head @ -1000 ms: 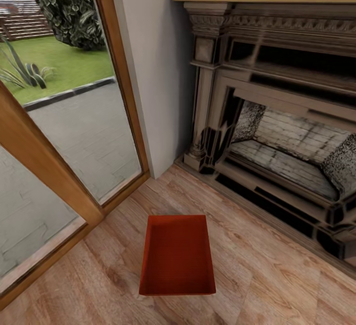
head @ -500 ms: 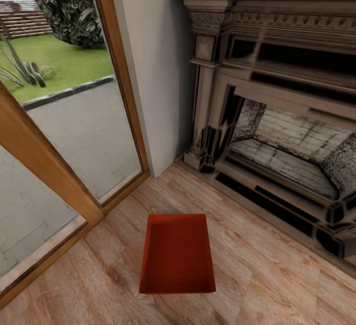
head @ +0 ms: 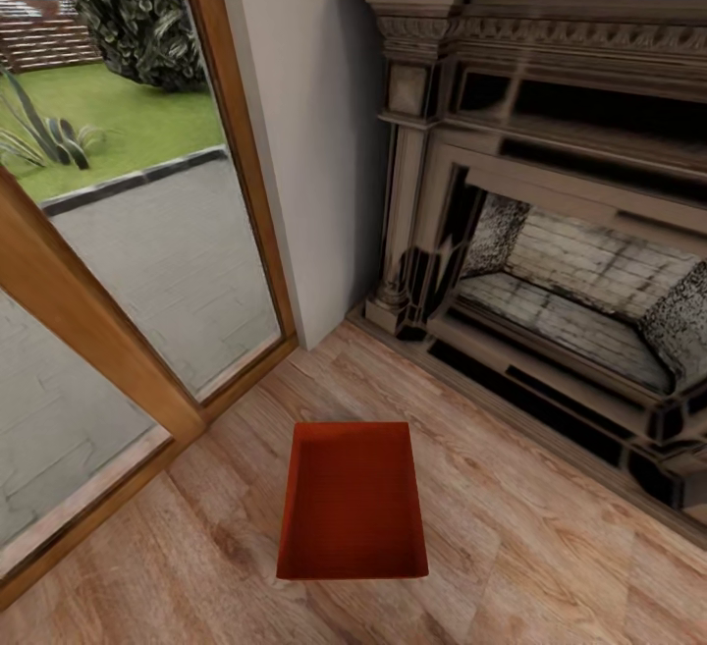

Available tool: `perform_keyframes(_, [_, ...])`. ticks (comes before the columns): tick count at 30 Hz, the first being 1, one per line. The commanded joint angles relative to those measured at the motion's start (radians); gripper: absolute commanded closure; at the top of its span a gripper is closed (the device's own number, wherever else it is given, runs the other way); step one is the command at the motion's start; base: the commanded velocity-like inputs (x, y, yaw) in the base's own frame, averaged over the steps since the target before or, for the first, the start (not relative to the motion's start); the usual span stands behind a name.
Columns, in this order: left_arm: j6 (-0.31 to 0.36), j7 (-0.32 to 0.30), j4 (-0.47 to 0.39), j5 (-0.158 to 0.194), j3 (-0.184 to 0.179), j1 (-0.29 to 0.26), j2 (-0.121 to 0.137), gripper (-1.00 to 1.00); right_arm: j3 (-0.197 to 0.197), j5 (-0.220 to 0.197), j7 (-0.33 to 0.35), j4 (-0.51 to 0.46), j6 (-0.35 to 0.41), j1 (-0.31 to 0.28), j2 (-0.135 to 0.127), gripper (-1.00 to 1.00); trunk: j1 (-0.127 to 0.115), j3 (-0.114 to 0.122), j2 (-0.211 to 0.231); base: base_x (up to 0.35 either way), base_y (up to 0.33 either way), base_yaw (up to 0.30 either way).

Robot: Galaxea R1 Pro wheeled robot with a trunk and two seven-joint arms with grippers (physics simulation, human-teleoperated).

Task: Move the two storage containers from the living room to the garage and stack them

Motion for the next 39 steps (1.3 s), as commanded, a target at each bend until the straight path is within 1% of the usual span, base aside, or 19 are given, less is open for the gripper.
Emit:
perform_keyframes(1, [-0.003,0.003,0.0,0.007,-0.006,0.0,0.0,-1.0,0.006,0.001,-0.002,0.003,-0.007,-0.001,0.0,-1.0,0.0,-0.001,0.0,0.0,0.0,0.0])
perform_keyframes(10, [-0.003,0.003,0.0,0.007,-0.006,0.0,0.0,-1.0,0.007,0.002,0.0,0.003,-0.016,-0.001,-0.002,-1.0,0.0,-0.001,0.0,0.0,0.0,0.0])
perform_keyframes(20, [-0.003,0.003,-0.001,0.008,-0.006,0.0,-0.001,-1.0,0.007,-0.003,0.001,0.003,-0.005,-0.001,0.006,-1.0,0.0,-0.001,0.0,0.0,0.0,0.0])
perform_keyframes(21, [-0.003,0.003,-0.001,0.008,-0.006,0.0,-0.001,-1.0,0.007,-0.001,0.003,0.003,-0.006,-0.001,0.001,-1.0,0.0,-0.001,0.0,0.0,0.0,0.0])
perform_keyframes(24, [-0.003,0.003,-0.001,0.009,-0.005,0.0,-0.002,-1.0,0.007,-0.001,0.004,0.003,-0.006,-0.001,0.002,-1.0,0.0,-0.001,0.0,0.0,0.0,0.0])
perform_keyframes(25, [-0.003,0.003,0.0,0.012,-0.003,0.0,-0.002,-1.0,0.007,-0.001,0.003,0.003,-0.006,-0.001,0.004,-1.0,0.0,-0.001,0.0,0.0,0.0,0.0])
perform_keyframes(26, [-0.003,0.004,0.001,0.014,0.001,0.0,-0.008,-1.0,0.006,-0.004,0.001,0.003,-0.012,-0.001,0.001,-1.0,0.0,-0.001,0.0,0.0,0.0,0.0])
perform_keyframes(28, [0.0,0.003,-0.002,0.016,0.003,0.0,-0.005,-1.0,0.008,0.005,-0.008,0.002,-0.006,-0.001,0.008,-1.0,0.0,-0.001,0.0,0.0,0.0,0.0])
perform_keyframes(31, [-0.002,0.011,-0.023,0.012,0.001,0.0,-0.006,-1.0,0.007,0.002,-0.009,-0.008,-0.004,-0.002,0.011,-1.0,0.0,-0.001,0.0,0.0,0.0,0.0])
perform_keyframes(32, [0.001,0.014,-0.051,0.011,0.0,0.0,-0.004,-1.0,0.007,0.001,-0.01,-0.027,-0.003,-0.002,0.012,-1.0,0.0,-0.001,0.0,0.0,0.0,0.0])
perform_keyframes(33, [0.006,0.016,-0.104,0.009,-0.001,0.0,0.0,-1.0,0.007,-0.001,-0.009,-0.079,0.003,-0.002,0.014,-1.0,0.0,-0.001,0.0,0.0,0.0,0.0])
perform_keyframes(34, [0.01,0.017,-0.155,0.009,-0.002,0.0,0.01,-1.0,0.006,-0.003,-0.009,-0.147,0.027,-0.002,0.016,-1.0,0.0,-0.001,0.0,0.0,0.0,0.0])
perform_keyframes(37, [0.014,0.019,-0.251,0.007,0.001,0.0,0.044,-1.0,0.002,-0.007,-0.013,-0.312,0.135,-0.001,0.018,-1.0,0.0,-0.001,0.0,0.0,0.0,0.0])
perform_keyframes(39, [0.017,0.02,-0.339,0.007,0.002,0.0,0.059,-1.0,0.0,-0.01,-0.013,-0.406,0.203,0.0,0.02,-1.0,0.0,-0.001,0.0,0.0,0.0,0.0])
